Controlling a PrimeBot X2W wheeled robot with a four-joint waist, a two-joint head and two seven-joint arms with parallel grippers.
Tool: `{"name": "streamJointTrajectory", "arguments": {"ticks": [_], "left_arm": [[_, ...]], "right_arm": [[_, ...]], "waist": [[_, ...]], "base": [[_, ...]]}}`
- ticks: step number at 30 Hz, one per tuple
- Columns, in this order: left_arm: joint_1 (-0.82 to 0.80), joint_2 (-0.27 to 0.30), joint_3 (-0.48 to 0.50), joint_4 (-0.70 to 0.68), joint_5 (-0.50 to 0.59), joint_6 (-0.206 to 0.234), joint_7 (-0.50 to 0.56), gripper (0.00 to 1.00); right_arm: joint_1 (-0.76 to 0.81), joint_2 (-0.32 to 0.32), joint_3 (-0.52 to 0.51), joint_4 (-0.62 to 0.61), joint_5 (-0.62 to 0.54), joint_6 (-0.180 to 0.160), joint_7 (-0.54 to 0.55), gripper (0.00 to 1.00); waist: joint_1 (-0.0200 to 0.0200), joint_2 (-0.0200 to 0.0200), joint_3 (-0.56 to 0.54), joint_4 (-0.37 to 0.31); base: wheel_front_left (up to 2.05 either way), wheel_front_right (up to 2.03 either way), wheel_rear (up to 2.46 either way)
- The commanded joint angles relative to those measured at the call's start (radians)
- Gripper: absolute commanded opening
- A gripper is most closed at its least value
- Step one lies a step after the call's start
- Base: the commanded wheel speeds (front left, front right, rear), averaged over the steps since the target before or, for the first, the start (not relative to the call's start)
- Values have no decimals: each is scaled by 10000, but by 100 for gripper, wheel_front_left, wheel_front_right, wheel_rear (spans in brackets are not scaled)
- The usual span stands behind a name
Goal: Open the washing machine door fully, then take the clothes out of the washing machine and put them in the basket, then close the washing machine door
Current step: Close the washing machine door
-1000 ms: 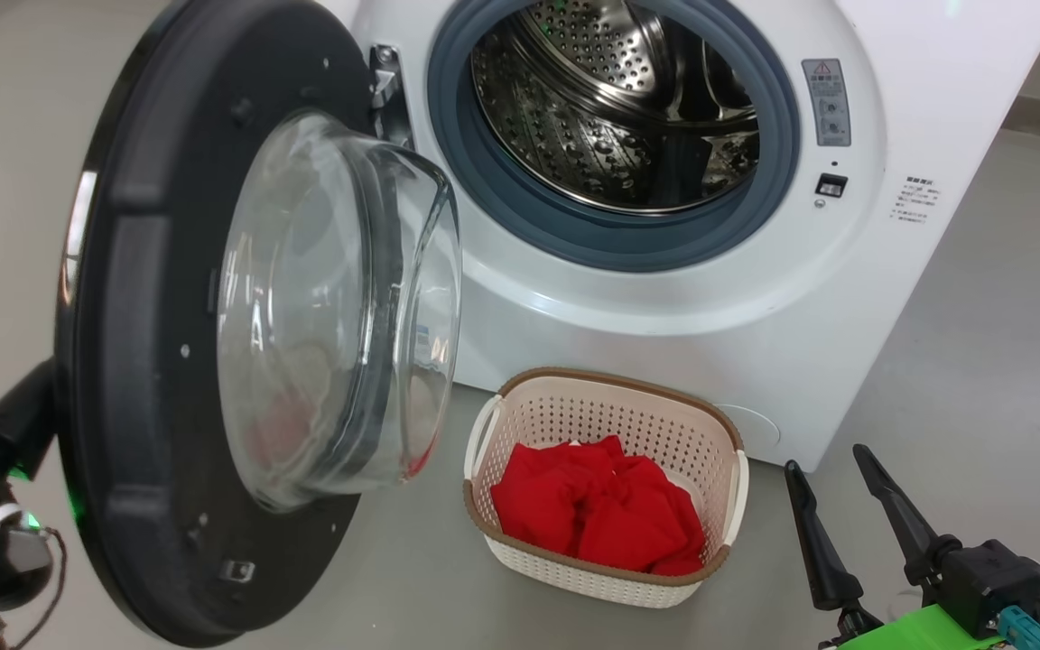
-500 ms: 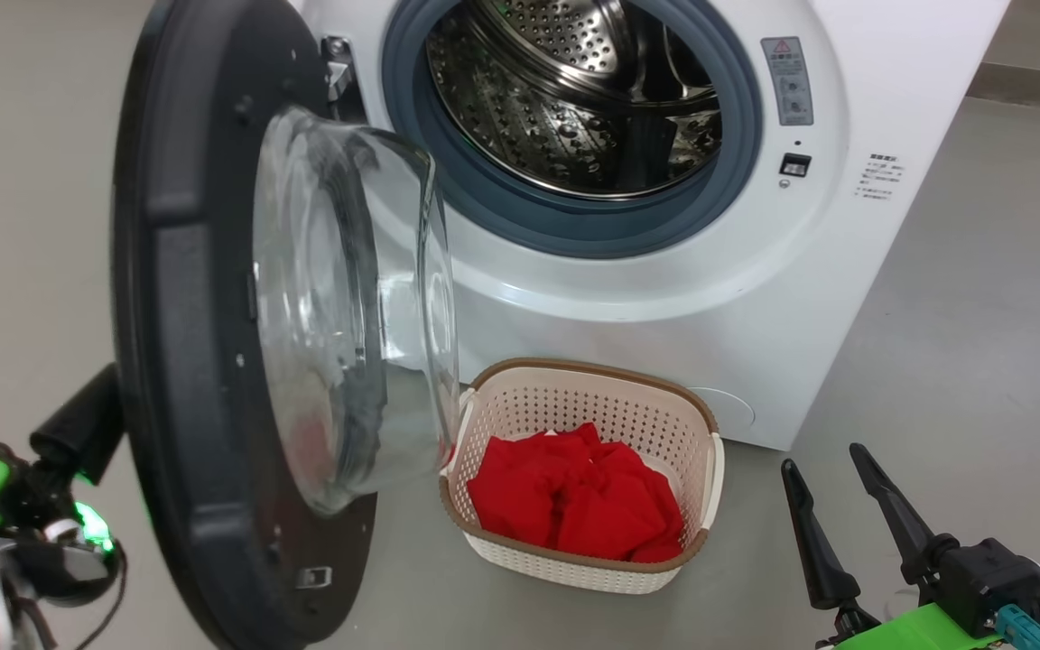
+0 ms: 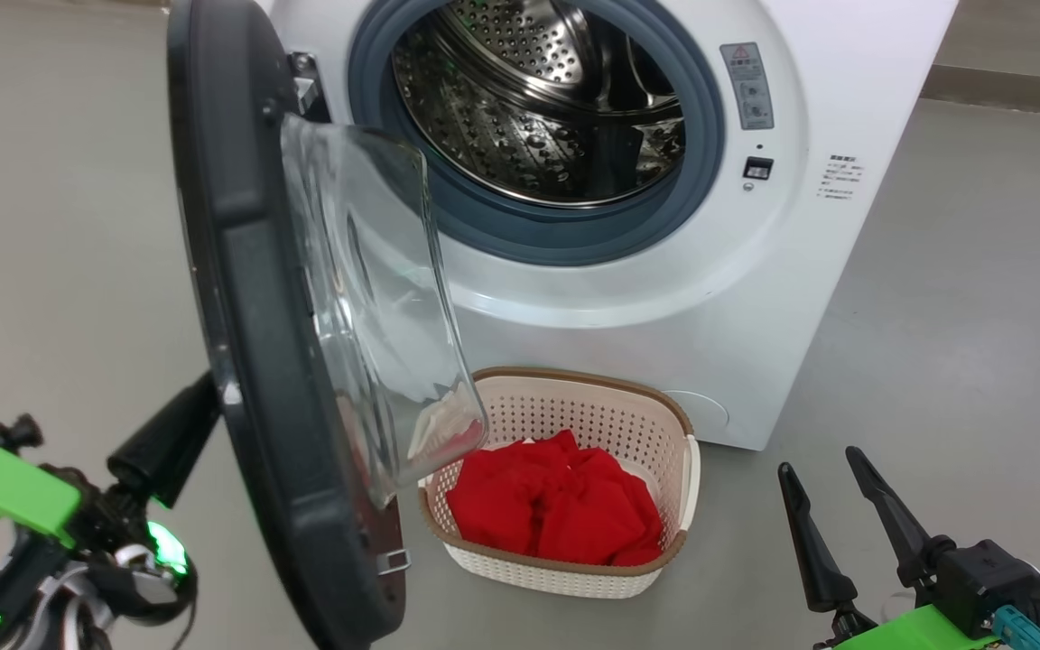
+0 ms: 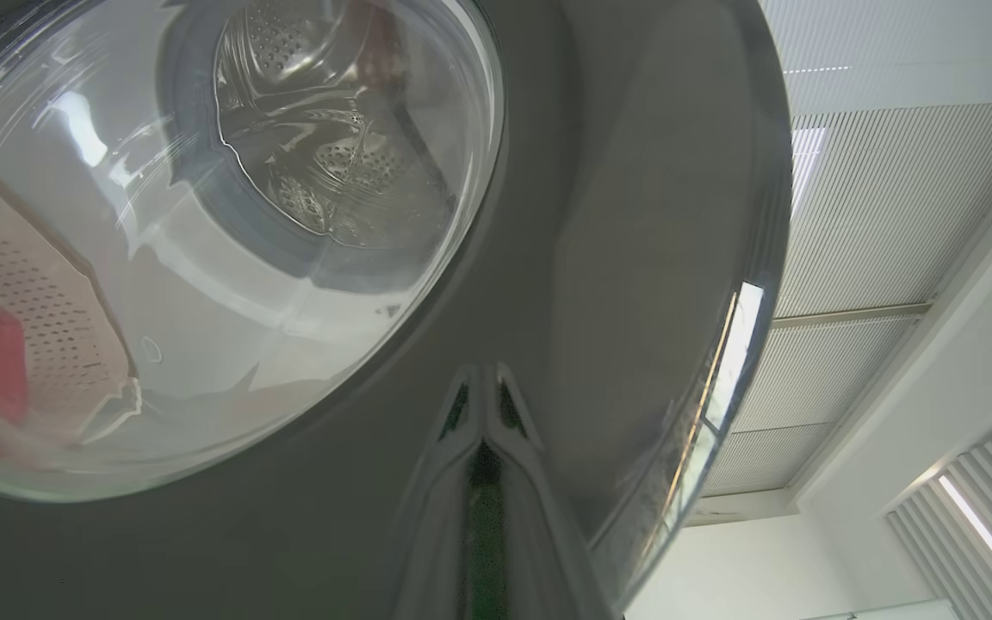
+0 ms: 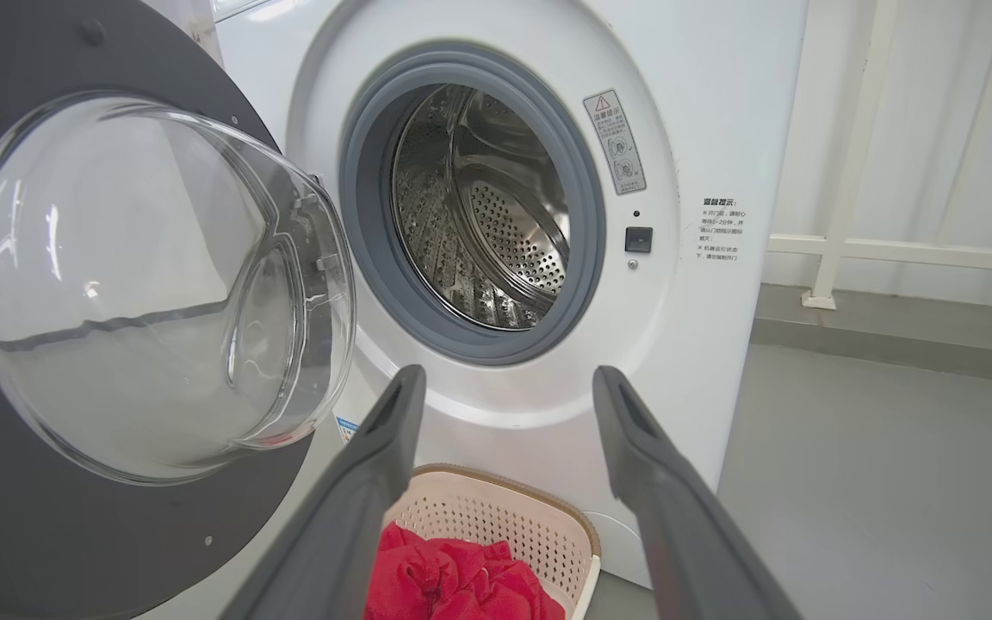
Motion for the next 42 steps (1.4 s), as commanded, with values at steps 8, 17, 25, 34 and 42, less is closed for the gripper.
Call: {"name": "streamJointTrajectory", "arguments": {"ticks": [8,17,25,34,42], "left_arm": [[58,117,-507,-384,-330,-330,-305,0],[-89,116,-979,-206,-365,-563,-742,0],[-403,116,-1320,54,-669,-774,-1167,0],[-935,116,-1635,337,-731,-1116,-1805,0],[-1458,116,-1982,732,-759,-1462,-2345,0]], "right_arm": [[-358,-123,258,-223,47,62,-64,100],[-459,-123,234,-231,-30,62,-65,100],[-576,-123,270,-238,-59,62,-65,100],[-823,-123,281,-232,-86,62,-65,100],[-978,-123,301,-185,-125,62,-65,100]], "waist": [[0,-1,80,-450],[0,-1,318,-871],[0,-1,561,-1366],[0,-1,996,-1828],[0,-1,1162,-2237]], "base": [[0,0,0],[0,0,0],[0,0,0],[0,0,0],[0,0,0]]}}
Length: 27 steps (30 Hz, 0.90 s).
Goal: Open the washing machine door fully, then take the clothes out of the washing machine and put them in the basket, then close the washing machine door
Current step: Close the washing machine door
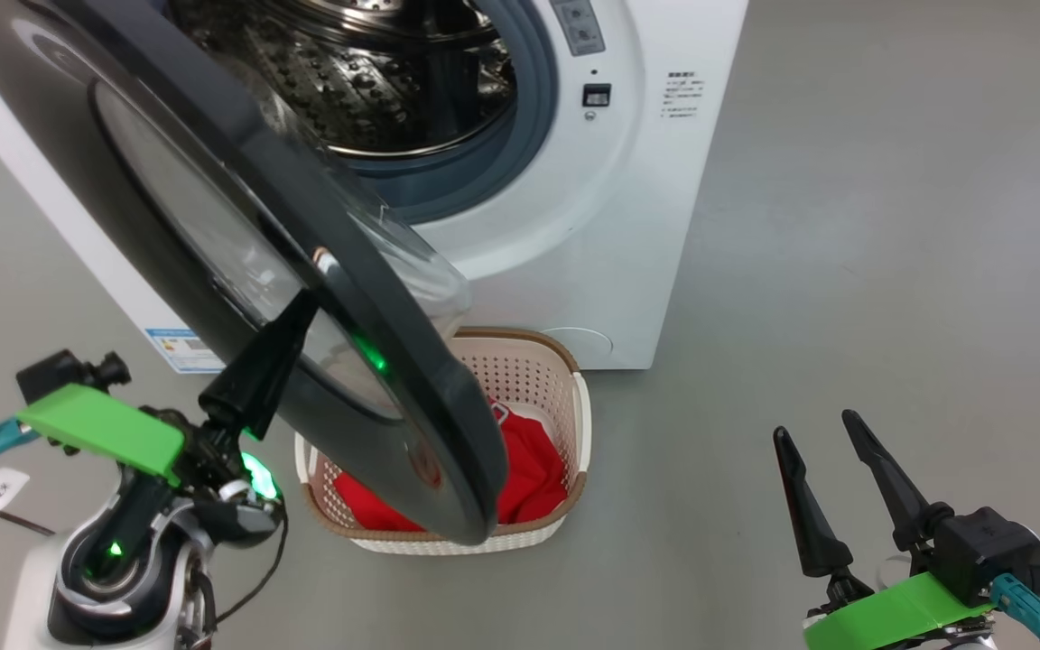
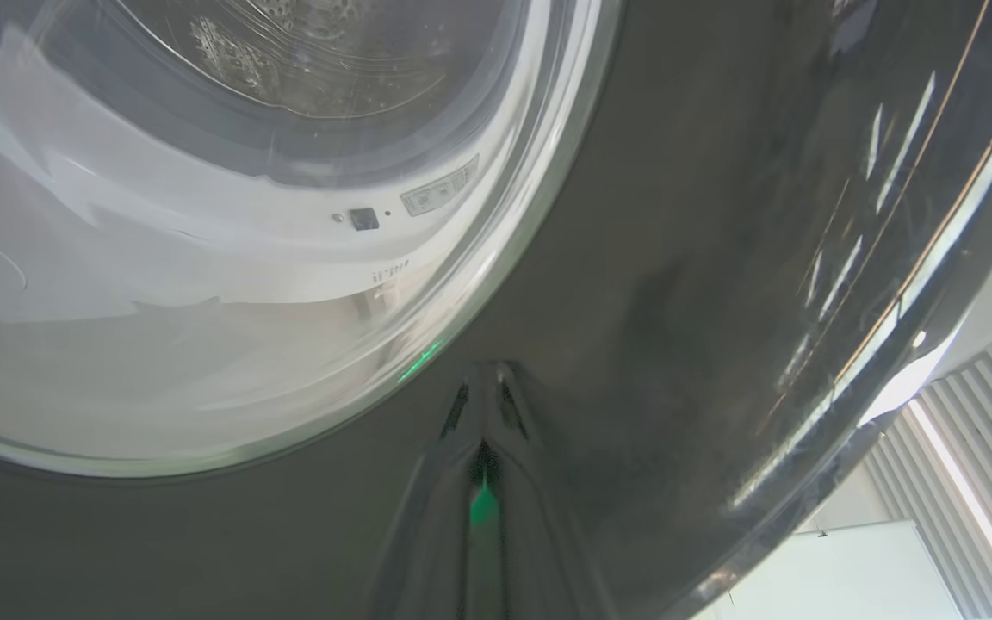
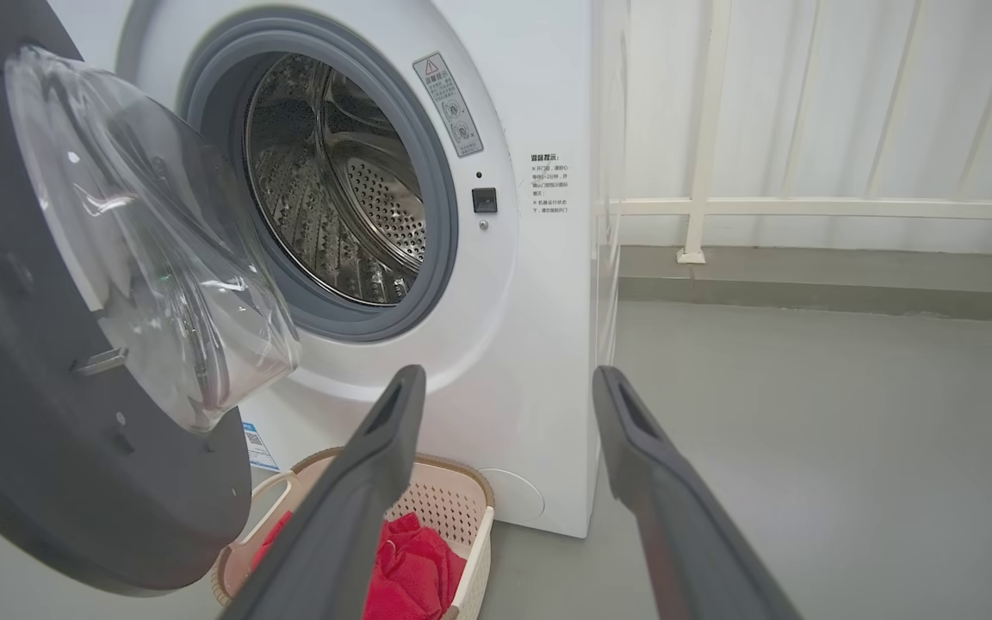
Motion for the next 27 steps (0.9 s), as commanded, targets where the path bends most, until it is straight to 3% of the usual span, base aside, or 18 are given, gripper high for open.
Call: {"name": "streamJointTrajectory", "arguments": {"ticks": [1,27], "left_arm": [[-530,108,134,-202,-46,-239,-105,0],[-3180,112,-454,1871,32,-1096,-1142,0]], "right_arm": [[-377,-118,261,-227,-93,62,-65,100],[-812,-118,331,-276,-113,62,-65,100]], "waist": [[0,-1,99,-189],[0,-1,1009,-1345]], "base": [[0,0,0],[0,0,0]]}}
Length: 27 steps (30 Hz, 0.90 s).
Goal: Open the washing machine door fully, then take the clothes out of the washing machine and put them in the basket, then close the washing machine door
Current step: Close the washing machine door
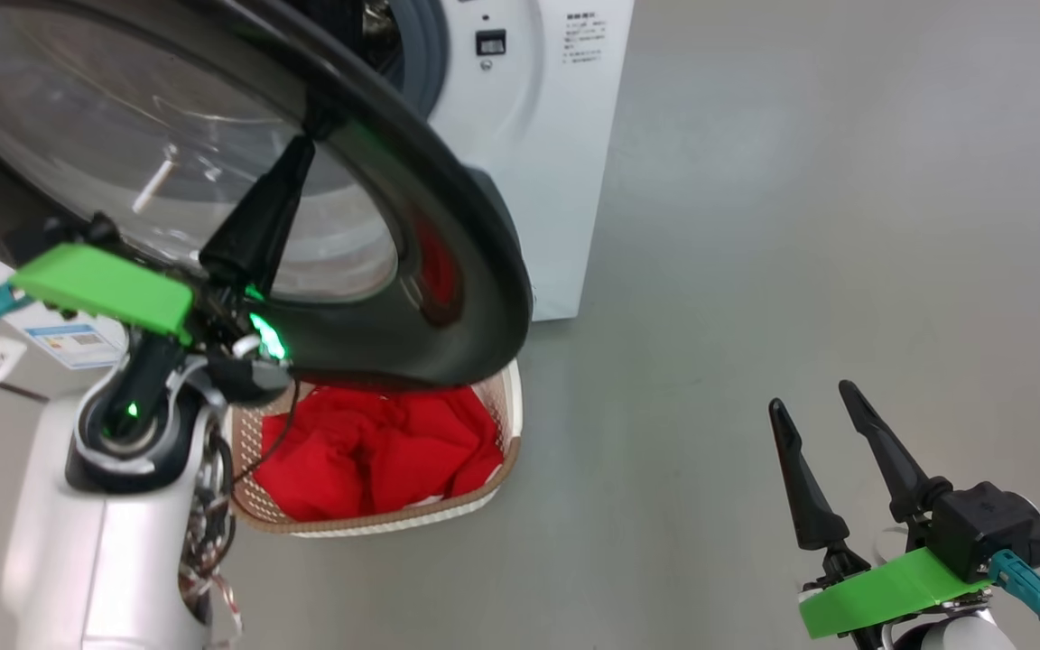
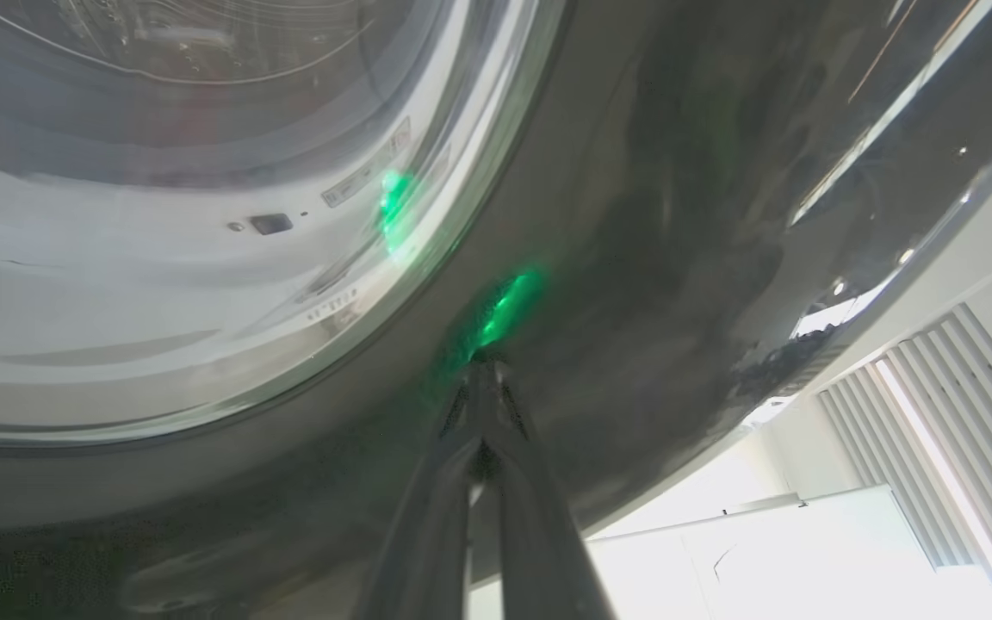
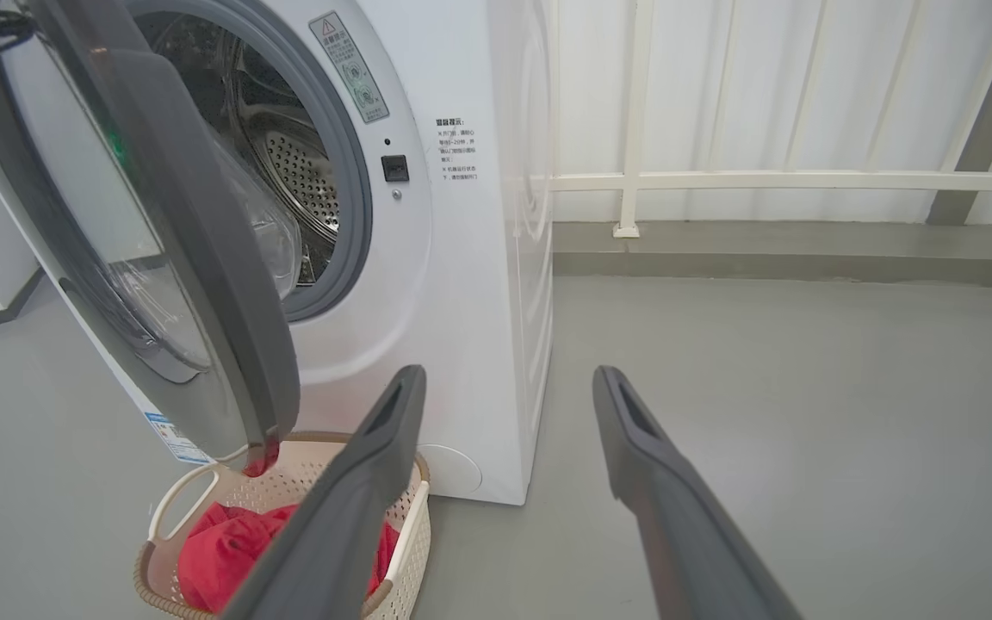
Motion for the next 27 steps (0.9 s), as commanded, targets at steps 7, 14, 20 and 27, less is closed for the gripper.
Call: {"name": "streamJointTrajectory", "arguments": {"ticks": [7,14,20,27], "left_arm": [[-1237,276,261,618,375,-421,-364,0],[-1891,313,310,1206,485,-683,-503,0],[-2295,353,304,1663,578,-819,-550,0],[-2680,441,376,2071,631,-948,-617,0]], "right_arm": [[-453,-114,248,-315,-97,62,-65,100],[-541,-114,297,-337,-78,62,-65,100],[-604,-114,355,-335,-51,62,-65,100],[-671,-114,425,-363,-13,62,-65,100]], "waist": [[0,0,481,-316],[0,0,730,-470],[0,0,848,-603],[0,0,1064,-753]], "base": [[0,0,0],[0,0,0],[0,0,0],[0,0,0]]}}
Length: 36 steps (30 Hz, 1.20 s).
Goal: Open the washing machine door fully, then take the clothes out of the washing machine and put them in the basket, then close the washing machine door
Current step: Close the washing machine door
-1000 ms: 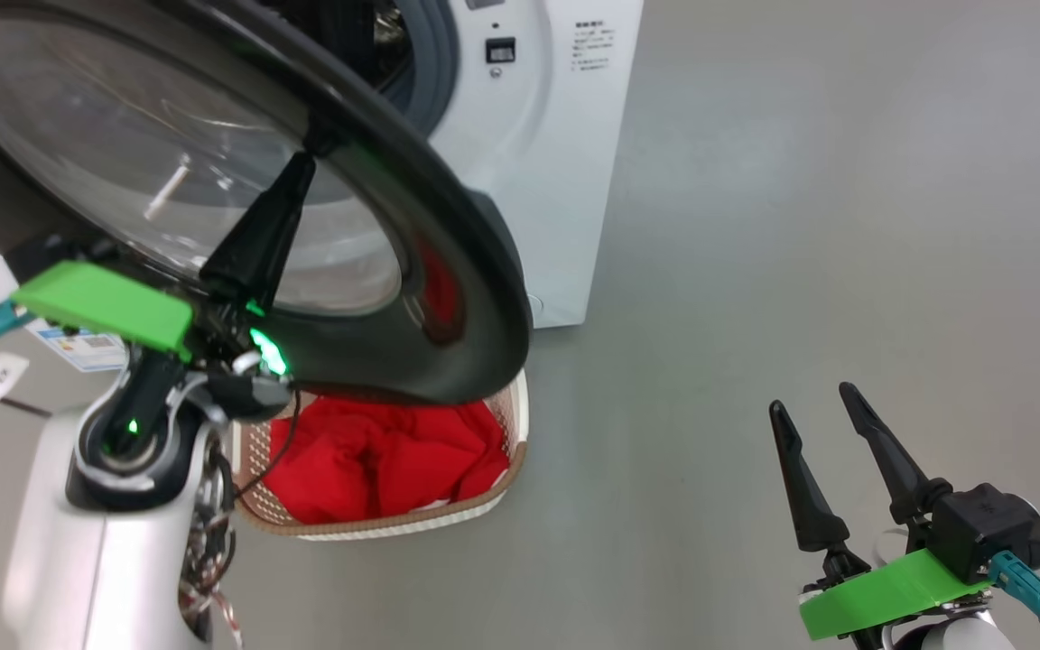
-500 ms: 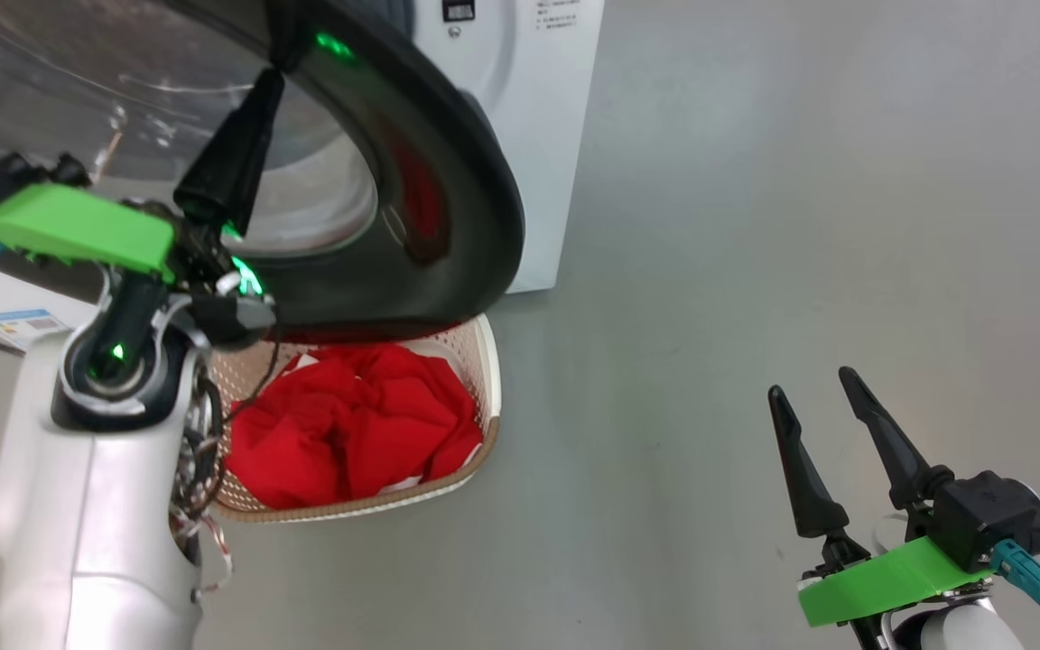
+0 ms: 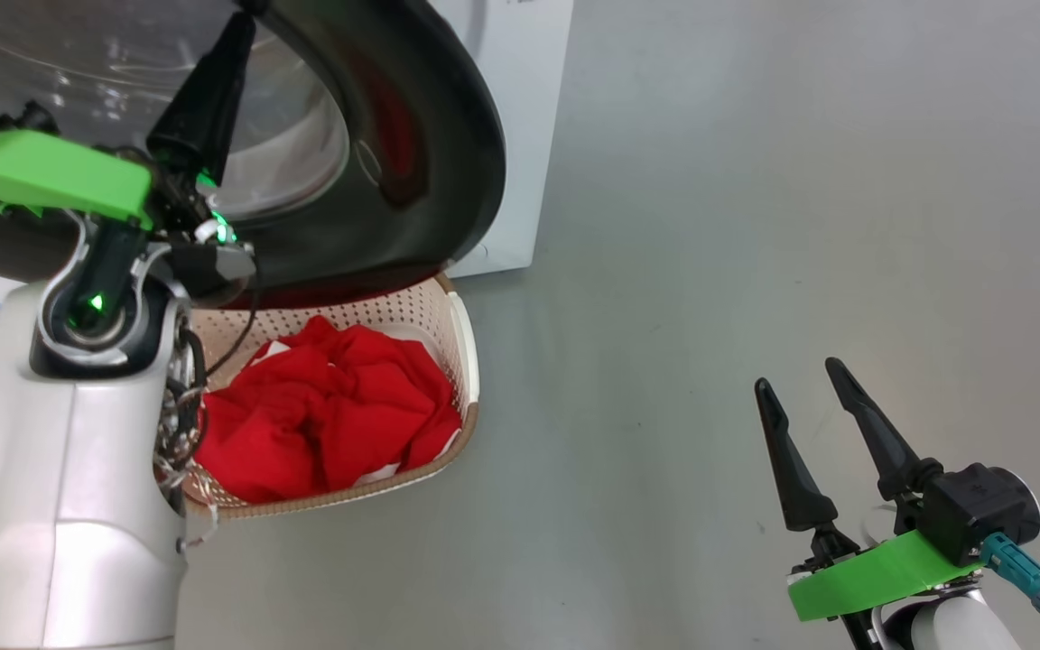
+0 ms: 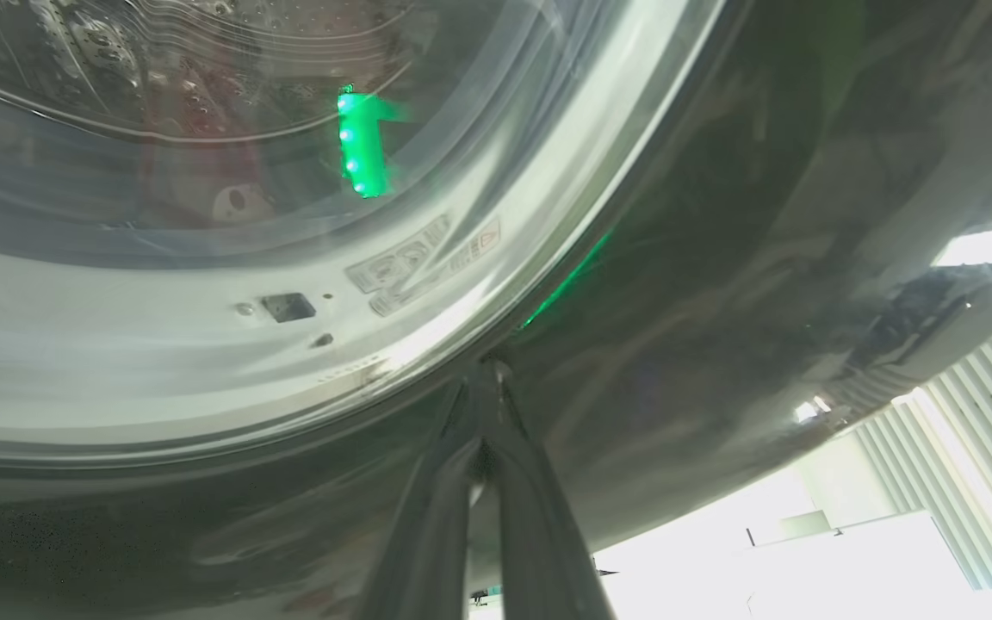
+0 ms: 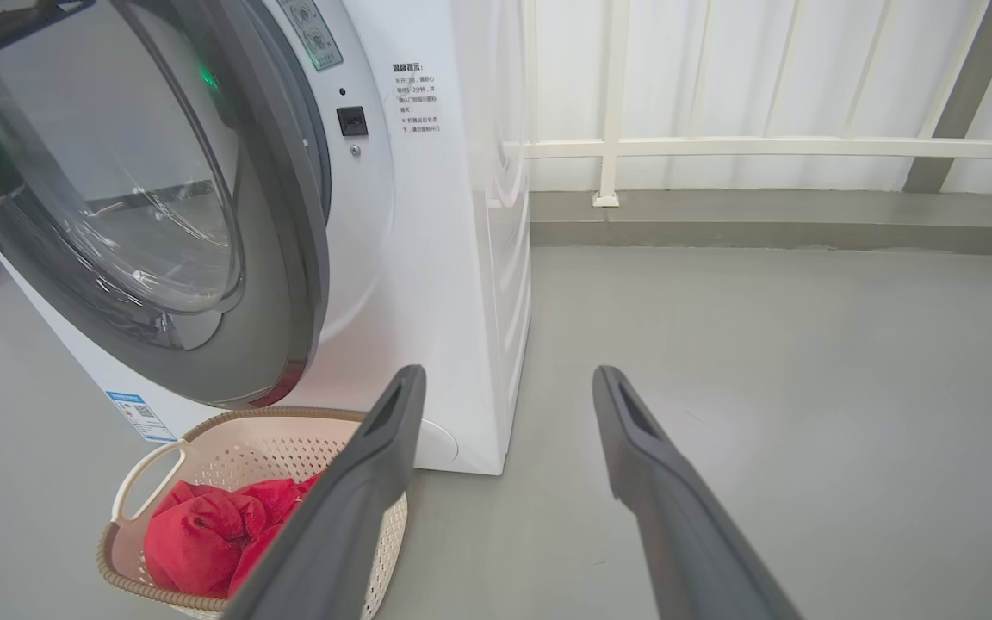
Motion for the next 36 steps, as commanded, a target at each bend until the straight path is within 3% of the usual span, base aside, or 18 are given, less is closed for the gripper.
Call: {"name": "streamJointTrajectory", "arguments": {"ticks": [1,19,33,34,36], "left_arm": [[-400,320,249,-159,82,-178,-71,0],[-552,302,302,547,93,-594,-185,0],[1925,351,167,-749,927,-696,-1151,0],[2146,341,125,-906,966,-712,-1164,19],[2595,312,23,-1256,1027,-736,-1175,70]], "right_arm": [[-325,-114,200,-264,-6,62,-65,100],[-456,-114,129,-176,-8,62,-65,100],[-317,-114,-17,-38,164,62,-65,100],[-300,-114,-75,-39,177,62,-65,100],[-267,-114,-190,-33,212,62,-65,100]], "waist": [[0,-1,110,-74],[0,-1,171,-51],[0,-1,-675,405],[0,-1,-742,452],[0,-1,-868,537]], "base": [[0,0,0],[0,0,0],[0,0,0],[0,0,0],[0,0,0]]}}
